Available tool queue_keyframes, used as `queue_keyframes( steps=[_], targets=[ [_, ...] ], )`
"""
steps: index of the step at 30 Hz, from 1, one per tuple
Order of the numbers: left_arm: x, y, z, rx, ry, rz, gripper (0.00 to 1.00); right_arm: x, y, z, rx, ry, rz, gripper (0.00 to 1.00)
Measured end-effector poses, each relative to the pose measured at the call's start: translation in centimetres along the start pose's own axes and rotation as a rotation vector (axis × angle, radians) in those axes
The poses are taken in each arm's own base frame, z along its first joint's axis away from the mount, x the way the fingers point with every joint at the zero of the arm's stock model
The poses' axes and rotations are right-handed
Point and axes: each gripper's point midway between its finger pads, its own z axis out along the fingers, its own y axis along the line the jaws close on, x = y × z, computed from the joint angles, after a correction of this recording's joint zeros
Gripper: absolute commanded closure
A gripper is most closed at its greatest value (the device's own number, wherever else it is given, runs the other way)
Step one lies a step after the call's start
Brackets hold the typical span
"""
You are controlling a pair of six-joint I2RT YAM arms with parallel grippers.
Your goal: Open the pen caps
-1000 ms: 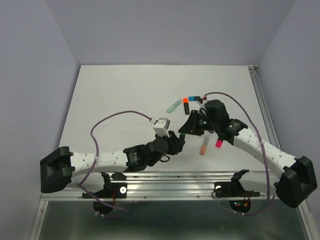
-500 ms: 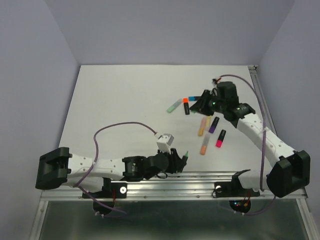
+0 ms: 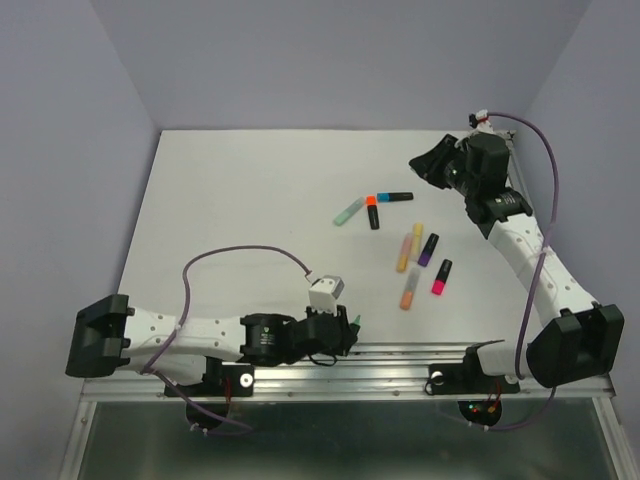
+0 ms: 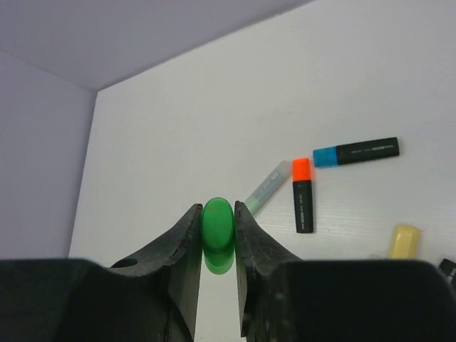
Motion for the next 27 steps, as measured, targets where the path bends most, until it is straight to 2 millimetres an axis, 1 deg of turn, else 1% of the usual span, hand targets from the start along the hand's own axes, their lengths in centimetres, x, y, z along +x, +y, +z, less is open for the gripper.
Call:
queue_keyframes(
  steps=[1,2,3,4,5,6,7,8,9,11,12,13,15,16,18,19,20,21,22,24,25,27],
  targets=[
    [-1.4,-0.4,-0.1,-0.003,-0.026,-0.016,1.00,0.0,-0.8,0.3,0.023,0.003,0.002,0.99],
    [-3.6,-0.6,0.0,-0.015,-0.073,-0.040,1.00,0.1,-2.0,0.7,0.058,0.009,0.008,0.99],
    [-5.0,-0.6,0.1,-0.023,-0.103,-0.055,1.00,0.2,-3.0,1.0,0.084,0.016,0.012,0.99],
    [-8.0,0.1,0.3,-0.053,-0.168,-0.094,1.00,0.3,-4.6,1.4,0.124,0.027,0.023,0.99],
    [-10.2,1.2,0.5,-0.088,-0.212,-0.112,1.00,0.5,-6.6,1.9,0.174,0.043,0.038,0.99],
    [-11.5,2.2,0.6,-0.119,-0.240,-0.128,1.00,1.1,-9.4,2.4,0.242,0.068,0.059,0.99],
    [-13.9,4.5,0.8,-0.190,-0.292,-0.155,1.00,1.4,-10.9,2.7,0.282,0.082,0.069,0.99],
    [-15.4,6.2,0.8,-0.246,-0.326,-0.172,1.00,1.8,-13.3,3.0,0.344,0.100,0.089,0.99],
    [-16.7,7.8,0.8,-0.292,-0.352,-0.185,1.00,2.7,-16.0,3.1,0.422,0.126,0.107,0.99],
    [-18.5,10.8,0.8,-0.387,-0.387,-0.197,1.00,4.0,-20.4,2.9,0.571,0.161,0.127,0.99],
    [-19.1,11.9,0.8,-0.423,-0.390,-0.198,1.00,4.7,-22.3,2.6,0.638,0.179,0.131,0.99],
    [-19.8,13.6,1.0,-0.471,-0.391,-0.207,1.00,5.2,-23.7,2.4,0.691,0.196,0.134,0.99],
    [-20.5,16.0,1.1,-0.541,-0.383,-0.215,1.00,6.3,-26.1,1.7,0.788,0.227,0.134,0.99],
    [-21.1,17.7,1.2,-0.589,-0.377,-0.227,1.00,6.6,-26.8,1.4,0.826,0.238,0.129,0.99],
    [-21.8,20.1,1.0,-0.651,-0.371,-0.252,1.00,6.7,-27.9,1.2,0.882,0.246,0.120,0.98],
    [-22.2,21.7,0.9,-0.687,-0.368,-0.273,1.00,6.7,-28.4,1.1,0.904,0.247,0.114,0.98],
    [-22.4,22.7,0.8,-0.708,-0.362,-0.285,1.00,6.5,-28.9,1.1,0.935,0.245,0.104,0.97],
    [-22.5,24.3,0.6,-0.743,-0.352,-0.305,1.00,6.5,-29.3,1.2,0.951,0.246,0.100,0.96],
    [-22.5,25.4,0.5,-0.769,-0.346,-0.319,1.00,6.6,-29.9,1.3,0.979,0.249,0.092,0.94],
    [-22.3,28.0,0.1,-0.837,-0.321,-0.346,1.00,6.9,-30.8,1.4,1.013,0.257,0.083,0.94],
    [-22.2,29.0,0.1,-0.866,-0.305,-0.352,1.00,7.2,-31.2,1.4,1.030,0.265,0.079,0.92],
    [-21.8,30.3,0.1,-0.905,-0.278,-0.359,1.00,8.0,-32.0,1.3,1.060,0.287,0.075,0.90]
  ],
)
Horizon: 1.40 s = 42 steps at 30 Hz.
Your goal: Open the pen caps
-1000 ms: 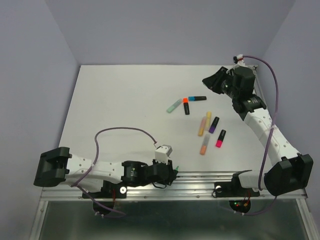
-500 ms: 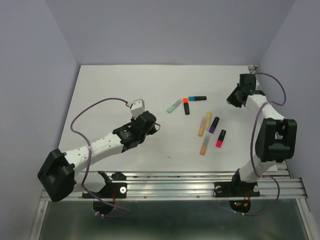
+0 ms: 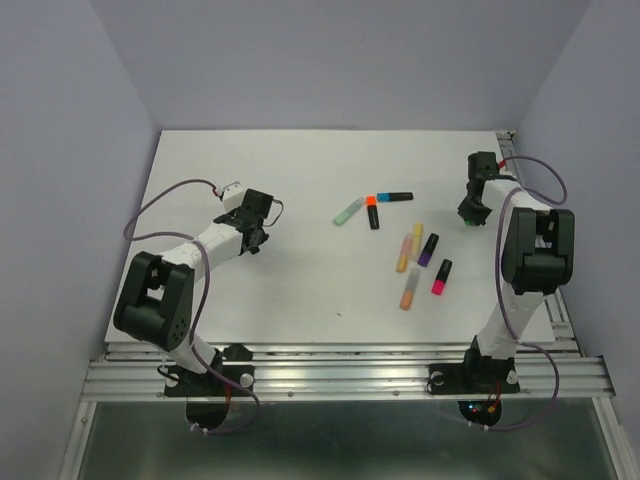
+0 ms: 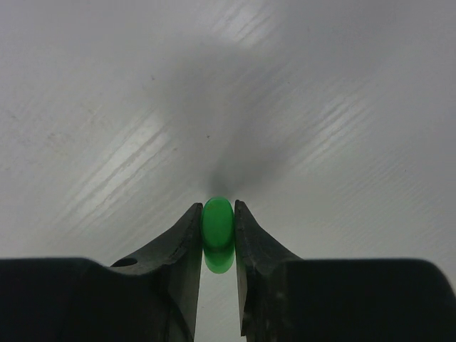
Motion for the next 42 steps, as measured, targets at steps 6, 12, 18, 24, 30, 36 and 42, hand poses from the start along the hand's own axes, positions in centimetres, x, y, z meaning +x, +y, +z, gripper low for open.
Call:
queue_keyframes(
  steps=[6,12,18,24,30,36,42],
  targets=[
    [0.2,0.6,1.8,-0.060,0.042,0.039,1.00,1.5,-1.0,1.3,0.060,0.041,-0.019,0.76],
    [0.0,0.9,3.2,-0.090,0.065,0.061,0.94,1.3,-1.7,1.4,0.084,0.038,-0.011,0.61],
    [0.7,1.5,3.6,-0.110,0.094,0.089,0.73,1.3,-1.8,1.4,0.086,0.039,-0.008,0.51],
    [0.8,1.3,3.5,-0.097,0.107,0.105,0.45,1.6,-1.1,1.2,0.043,0.063,-0.023,0.32],
    [0.5,1.0,3.4,-0.090,0.108,0.114,0.28,0.1,-0.2,-1.7,-0.050,0.031,-0.010,0.00],
    [0.3,0.0,2.5,-0.039,0.111,0.148,0.16,-3.5,0.6,-9.1,-0.234,-0.102,0.044,0.00],
    [-1.1,-8.9,-1.8,0.276,0.049,0.327,0.01,-2.8,1.0,-14.7,-0.438,-0.145,0.048,0.00]
  ],
)
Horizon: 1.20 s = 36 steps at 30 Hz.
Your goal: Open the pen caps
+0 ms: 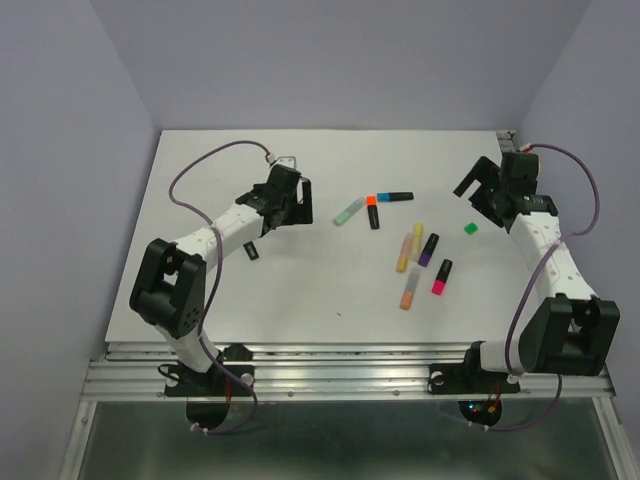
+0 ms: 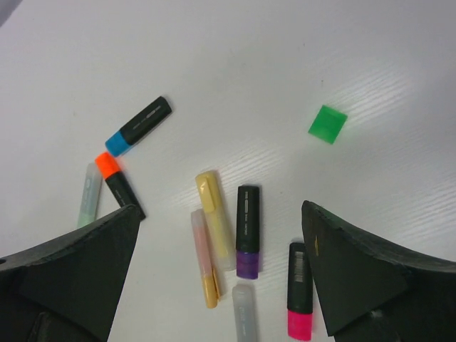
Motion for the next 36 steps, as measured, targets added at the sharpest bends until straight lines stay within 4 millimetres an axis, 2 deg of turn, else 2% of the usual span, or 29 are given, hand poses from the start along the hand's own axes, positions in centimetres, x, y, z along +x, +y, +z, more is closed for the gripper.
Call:
queue_keyframes(
  steps=[1,4,5,8,10,11,14,18,21,23,32,36],
  targets=[
    [-0.6,-1.3,-0.3,0.046,-0.015,0.032,0.01,0.3,0.1,-0.4,-0.016,0.004,0.001,0.00],
    [-4.4,-7.7,-0.9,0.224,-0.085,0.159,0.01,2.1,-0.1,-1.3,-0.061,0.030,0.000,0.00],
    [-5.0,-9.2,-0.3,0.250,-0.094,0.191,0.01,3.1,-0.3,-1.9,-0.077,0.042,-0.003,0.00],
    [-7.6,-13.2,1.7,0.314,-0.133,0.281,0.01,4.1,-0.1,-2.7,-0.120,0.057,-0.007,0.00],
    [-7.3,-15.0,3.6,0.350,-0.113,0.353,0.01,4.5,0.2,-3.2,-0.151,0.062,-0.009,0.00],
    [-6.9,-15.2,3.8,0.362,-0.100,0.376,0.01,4.5,0.3,-3.3,-0.158,0.064,-0.011,0.00],
    [-5.8,-17.1,6.7,0.400,-0.044,0.451,0.01,4.4,0.7,-3.3,-0.178,0.062,-0.015,0.00],
    [-4.4,-17.9,8.7,0.424,0.008,0.509,0.01,4.4,1.0,-3.3,-0.190,0.064,-0.016,0.00],
    [-3.6,-18.1,9.3,0.429,0.033,0.544,0.01,4.4,1.0,-3.3,-0.194,0.065,-0.016,0.00],
    [-3.3,-18.2,9.7,0.426,0.043,0.562,0.05,4.5,1.0,-3.1,-0.191,0.069,-0.016,0.00],
    [-1.9,-18.2,11.4,0.400,0.080,0.613,0.13,4.6,0.9,-2.8,-0.186,0.078,-0.015,0.00],
    [-1.5,-18.4,12.1,0.388,0.090,0.634,0.28,4.6,0.9,-2.8,-0.186,0.077,-0.015,0.00]
  ],
)
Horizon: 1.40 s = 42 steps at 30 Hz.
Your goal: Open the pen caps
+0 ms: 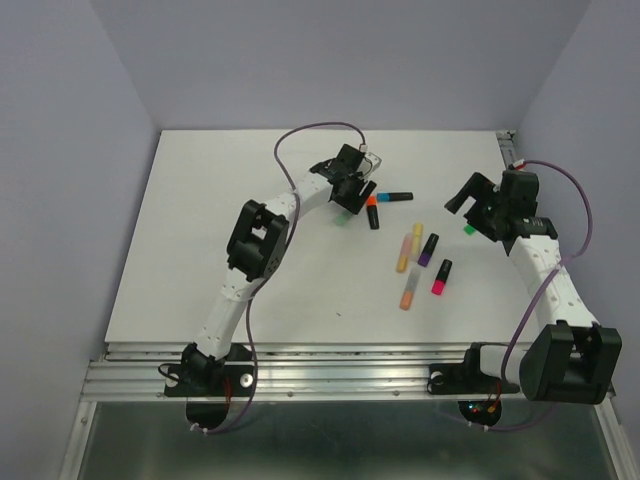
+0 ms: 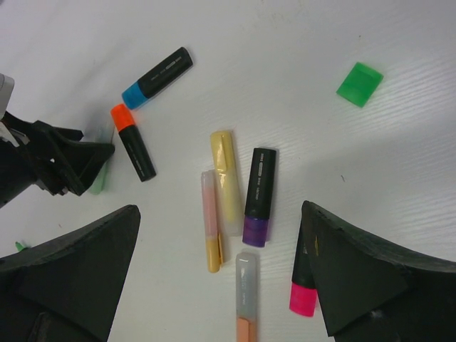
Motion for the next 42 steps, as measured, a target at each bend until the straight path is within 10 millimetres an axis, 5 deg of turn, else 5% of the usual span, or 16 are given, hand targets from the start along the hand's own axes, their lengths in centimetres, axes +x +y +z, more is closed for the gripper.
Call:
queue_keyframes(
  steps=[5,11,20,25,28,30,32,35,42],
  targets=[
    [-0.4,-0.8,0.3,0.000,-0.005,0.020,0.52,0.0,0.0,0.1,-0.001,-0.002,-0.001,0.00],
    [-0.4,-1.5,0.4,0.003,-0.002,0.021,1.00,0.0,0.0,0.1,-0.001,-0.003,-0.001,0.00],
    [1.1,-0.1,-0.8,-0.125,0.008,-0.160,1.00,1.4,1.7,-0.8,-0.116,0.047,-0.018,0.00],
    [4.8,0.9,-6.6,-0.240,0.025,-0.368,1.00,4.6,6.3,-3.2,-0.275,0.098,-0.116,0.00],
    [4.2,1.5,-12.8,-0.307,-0.090,-0.592,1.00,10.2,12.1,-5.5,-0.450,0.175,-0.250,0.00],
    [4.1,1.6,-16.7,-0.322,-0.171,-0.704,1.00,15.7,15.6,-8.0,-0.603,0.262,-0.338,0.00],
    [5.1,1.1,-21.8,-0.315,-0.288,-0.847,1.00,19.2,16.7,-9.8,-0.673,0.314,-0.391,0.00],
    [5.8,-0.9,-26.4,-0.240,-0.402,-0.992,1.00,22.1,18.0,-11.4,-0.740,0.351,-0.419,0.00],
    [8.9,-6.5,-26.5,-0.137,-0.371,-1.146,1.00,26.3,21.1,-11.1,-0.786,0.379,-0.425,0.00]
  ],
)
